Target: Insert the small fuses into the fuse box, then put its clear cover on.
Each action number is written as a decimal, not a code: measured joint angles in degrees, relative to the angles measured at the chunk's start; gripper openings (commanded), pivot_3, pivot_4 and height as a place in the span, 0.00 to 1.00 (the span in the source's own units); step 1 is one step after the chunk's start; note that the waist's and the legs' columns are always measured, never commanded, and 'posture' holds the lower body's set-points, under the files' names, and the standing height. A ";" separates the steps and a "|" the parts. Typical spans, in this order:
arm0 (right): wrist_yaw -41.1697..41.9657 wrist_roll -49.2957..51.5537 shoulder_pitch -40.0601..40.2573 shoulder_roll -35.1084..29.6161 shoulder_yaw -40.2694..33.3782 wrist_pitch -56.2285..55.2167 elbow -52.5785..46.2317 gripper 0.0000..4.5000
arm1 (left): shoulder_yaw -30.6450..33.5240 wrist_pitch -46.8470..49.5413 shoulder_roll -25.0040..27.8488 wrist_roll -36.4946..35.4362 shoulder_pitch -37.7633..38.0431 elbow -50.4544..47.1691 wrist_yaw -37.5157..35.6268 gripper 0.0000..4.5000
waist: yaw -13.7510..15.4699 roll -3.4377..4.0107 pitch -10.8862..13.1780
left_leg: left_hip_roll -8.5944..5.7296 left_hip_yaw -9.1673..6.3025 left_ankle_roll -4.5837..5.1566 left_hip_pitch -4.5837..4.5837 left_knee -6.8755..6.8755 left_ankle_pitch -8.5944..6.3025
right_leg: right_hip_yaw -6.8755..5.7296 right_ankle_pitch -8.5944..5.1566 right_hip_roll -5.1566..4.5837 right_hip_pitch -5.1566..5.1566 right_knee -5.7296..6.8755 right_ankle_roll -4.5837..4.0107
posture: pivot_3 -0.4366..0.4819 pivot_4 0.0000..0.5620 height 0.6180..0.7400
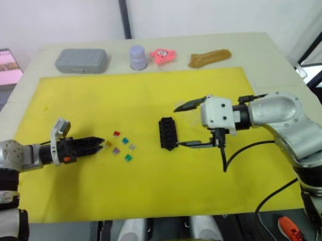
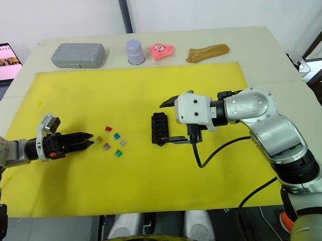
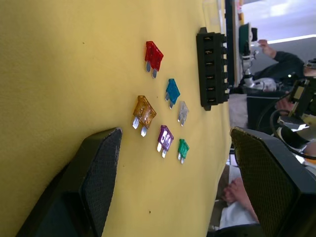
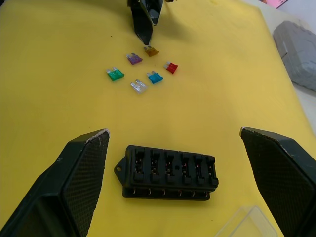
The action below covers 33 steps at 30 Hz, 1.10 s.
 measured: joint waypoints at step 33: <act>-0.92 -0.44 -0.01 -0.52 0.00 0.26 -0.91 1.00 | -2.38 -5.59 -4.22 4.30 -2.66 1.99 -1.81 0.53 | 0.98 -0.02 -0.02 | -0.12 -0.02 0.07 0.02 0.01 0.09 | -0.02 0.00 -0.04 0.06 0.01 0.00 | 0.48 0.27 0.92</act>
